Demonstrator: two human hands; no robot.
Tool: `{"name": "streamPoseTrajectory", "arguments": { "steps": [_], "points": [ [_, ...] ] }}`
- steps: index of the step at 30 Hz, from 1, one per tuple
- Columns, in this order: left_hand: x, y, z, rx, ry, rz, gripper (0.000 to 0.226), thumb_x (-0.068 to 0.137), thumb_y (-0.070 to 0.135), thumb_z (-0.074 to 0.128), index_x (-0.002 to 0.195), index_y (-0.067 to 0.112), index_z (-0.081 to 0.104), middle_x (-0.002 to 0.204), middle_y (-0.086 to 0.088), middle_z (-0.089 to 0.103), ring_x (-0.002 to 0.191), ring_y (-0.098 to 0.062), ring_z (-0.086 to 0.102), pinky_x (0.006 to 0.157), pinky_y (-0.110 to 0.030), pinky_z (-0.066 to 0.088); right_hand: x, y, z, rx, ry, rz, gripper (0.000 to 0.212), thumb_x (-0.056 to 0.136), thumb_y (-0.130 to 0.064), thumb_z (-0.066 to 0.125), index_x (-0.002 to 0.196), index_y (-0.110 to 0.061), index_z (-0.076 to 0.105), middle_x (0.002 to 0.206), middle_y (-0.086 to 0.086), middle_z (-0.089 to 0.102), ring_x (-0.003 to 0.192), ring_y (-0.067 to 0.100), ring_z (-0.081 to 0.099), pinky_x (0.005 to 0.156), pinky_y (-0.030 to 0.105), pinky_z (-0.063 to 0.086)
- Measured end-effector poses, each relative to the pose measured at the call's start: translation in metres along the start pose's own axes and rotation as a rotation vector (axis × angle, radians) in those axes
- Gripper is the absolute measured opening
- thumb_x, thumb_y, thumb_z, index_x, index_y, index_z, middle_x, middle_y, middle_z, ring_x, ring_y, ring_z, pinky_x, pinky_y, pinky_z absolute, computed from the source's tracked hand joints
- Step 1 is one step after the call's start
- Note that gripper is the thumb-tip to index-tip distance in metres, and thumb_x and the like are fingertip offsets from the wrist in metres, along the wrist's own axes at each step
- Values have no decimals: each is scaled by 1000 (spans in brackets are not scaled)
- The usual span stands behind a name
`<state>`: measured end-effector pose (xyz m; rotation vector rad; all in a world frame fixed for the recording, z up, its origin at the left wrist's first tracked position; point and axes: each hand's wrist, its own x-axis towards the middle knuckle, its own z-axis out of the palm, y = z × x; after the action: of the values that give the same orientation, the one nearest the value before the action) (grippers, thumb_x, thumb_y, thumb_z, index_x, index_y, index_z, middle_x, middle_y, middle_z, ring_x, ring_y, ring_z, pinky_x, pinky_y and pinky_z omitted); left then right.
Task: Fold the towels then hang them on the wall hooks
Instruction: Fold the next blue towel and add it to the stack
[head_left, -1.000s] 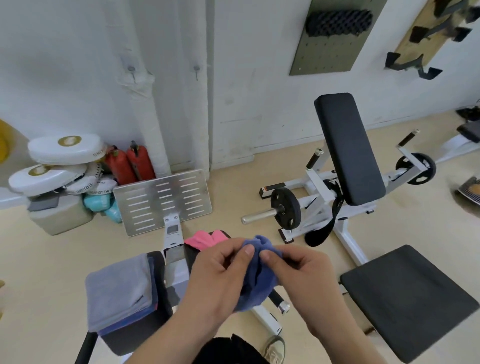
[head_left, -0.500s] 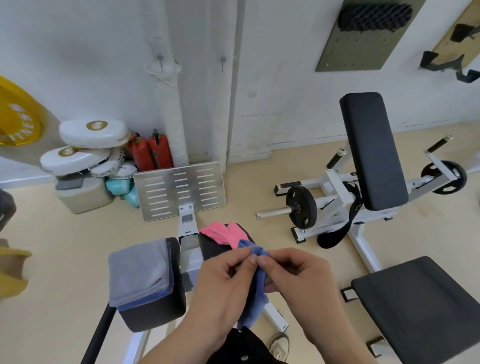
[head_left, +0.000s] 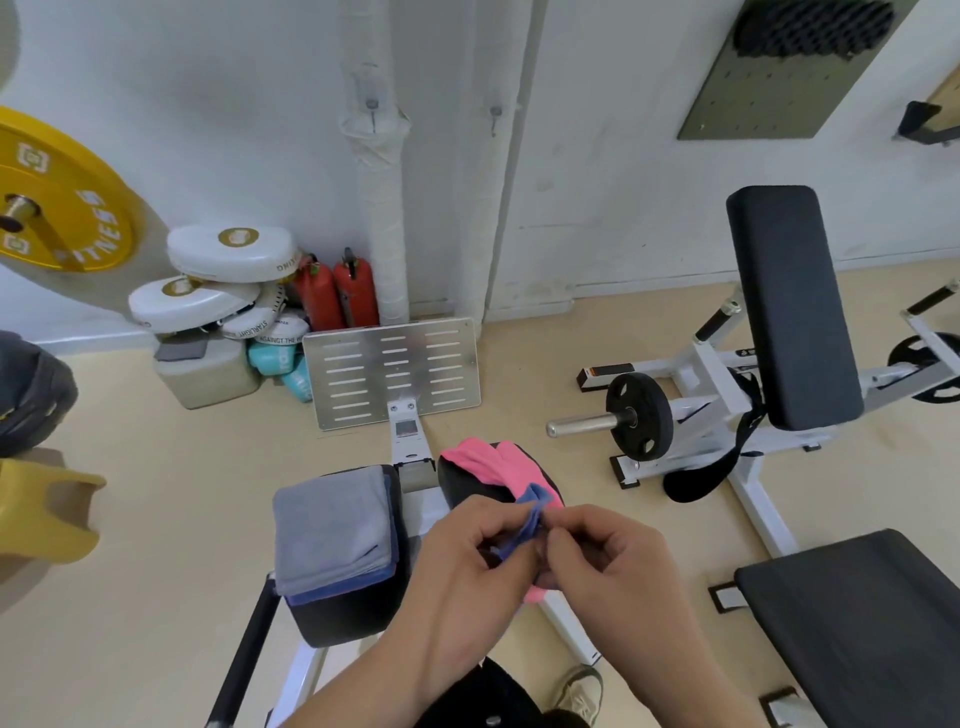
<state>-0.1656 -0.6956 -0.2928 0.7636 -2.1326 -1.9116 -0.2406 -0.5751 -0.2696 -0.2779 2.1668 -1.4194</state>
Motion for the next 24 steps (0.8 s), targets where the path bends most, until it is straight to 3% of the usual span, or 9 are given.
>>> {"name": "streamPoseTrajectory", "arguments": {
  "steps": [3,4,7,10,13,15,18,22,24],
  "points": [
    [0,-7,-13,40,-26,24,33,94,10,69,94,41,80,93,9,70,89,-11,71,82,-37,60,0,0,1,-27,4,-23,25,87,-3,75,92,-27,76,82,-1,78,73,17,74,66,22,58],
    [-1,-8,-16,89,-54,54,34,95,11,68,96,43,79,93,11,69,90,-10,70,83,-36,58,1,1,-1,-59,-11,-32,29,85,-7,79,100,-31,73,89,-6,76,76,10,72,66,19,57],
    [-3,-5,-27,227,-149,172,35,97,11,63,105,42,75,94,13,65,93,-11,65,80,-25,53,6,1,-11,-173,-140,-93,43,88,-13,79,118,-41,68,109,-25,72,103,-5,67,88,15,53],
    [-2,2,-32,182,-132,188,32,96,7,62,102,34,78,93,13,69,91,-10,67,78,-23,55,11,-3,-14,-248,-211,-166,33,93,-11,72,113,-38,75,104,-22,77,105,-1,69,91,15,51],
    [0,7,-35,-2,-34,85,37,90,-3,68,103,31,75,87,9,76,87,-6,72,79,-17,55,13,-9,-12,-323,-164,-228,25,93,-13,71,99,-35,80,92,-21,77,95,0,70,81,11,49],
    [2,6,-37,-27,-47,64,37,88,-5,68,102,29,69,86,6,74,82,-6,70,78,-17,55,13,-11,-9,-325,-111,-250,22,92,-14,73,84,-33,79,81,-17,75,87,6,69,75,19,53],
    [8,-8,-36,263,-131,90,33,83,3,58,96,32,62,85,12,68,75,-5,62,72,-20,53,10,-16,-6,-220,-44,-256,24,93,-15,71,73,-28,71,71,-9,70,71,9,65,69,41,59],
    [16,-26,-36,473,-149,21,24,70,15,47,87,28,58,80,6,66,74,-16,59,70,-36,55,10,-27,-18,-23,135,-230,21,98,-19,64,79,-27,66,64,1,64,56,16,56,52,34,50],
    [20,-32,-39,464,-167,14,23,70,13,50,85,27,61,81,7,66,76,-14,60,69,-32,55,12,-28,-31,0,228,-239,21,99,-21,63,80,-29,67,71,5,69,65,22,64,59,36,53]
  ]
}}
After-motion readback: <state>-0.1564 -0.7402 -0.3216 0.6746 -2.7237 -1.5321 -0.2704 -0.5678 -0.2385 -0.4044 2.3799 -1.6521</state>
